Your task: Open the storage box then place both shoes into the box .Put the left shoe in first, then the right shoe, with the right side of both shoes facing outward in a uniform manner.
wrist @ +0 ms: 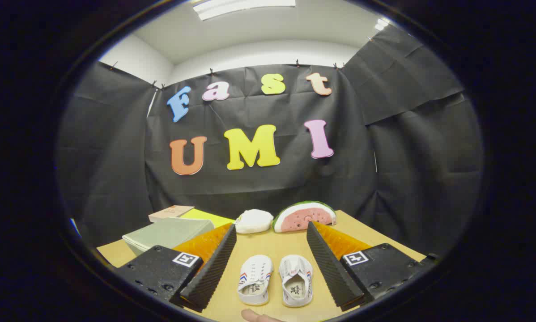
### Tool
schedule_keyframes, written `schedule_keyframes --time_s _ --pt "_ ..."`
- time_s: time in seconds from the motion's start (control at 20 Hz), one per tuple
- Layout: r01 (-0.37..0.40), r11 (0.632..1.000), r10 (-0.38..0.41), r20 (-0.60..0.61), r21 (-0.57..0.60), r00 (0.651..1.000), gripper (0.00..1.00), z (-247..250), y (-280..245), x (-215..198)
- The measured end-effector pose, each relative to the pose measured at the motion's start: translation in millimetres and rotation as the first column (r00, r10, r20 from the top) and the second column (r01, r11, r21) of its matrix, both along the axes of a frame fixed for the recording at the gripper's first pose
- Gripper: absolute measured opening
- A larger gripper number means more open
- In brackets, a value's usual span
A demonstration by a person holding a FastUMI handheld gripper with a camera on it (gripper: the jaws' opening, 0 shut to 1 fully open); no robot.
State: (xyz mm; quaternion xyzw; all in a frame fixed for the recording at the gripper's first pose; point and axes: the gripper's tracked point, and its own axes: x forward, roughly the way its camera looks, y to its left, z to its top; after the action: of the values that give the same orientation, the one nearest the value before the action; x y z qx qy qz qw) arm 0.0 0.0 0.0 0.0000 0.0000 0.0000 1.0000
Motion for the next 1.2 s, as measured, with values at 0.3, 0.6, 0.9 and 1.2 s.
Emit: schedule_keyframes --time_s 0.3,0.6,0.9,1.2 --pt "-0.024 1.000 0.024 -0.013 -0.012 1.000 1.00 -6 8 1" --pt "-0.013 0.998 0.014 0.011 -0.057 1.000 1.00 -2 6 -2" --pt "-0.030 0.999 0.029 -0.034 -0.040 0.999 1.00 -6 15 19" --pt "-0.137 0.990 0.137 -0.133 0.009 0.982 1.00 -21 45 67"
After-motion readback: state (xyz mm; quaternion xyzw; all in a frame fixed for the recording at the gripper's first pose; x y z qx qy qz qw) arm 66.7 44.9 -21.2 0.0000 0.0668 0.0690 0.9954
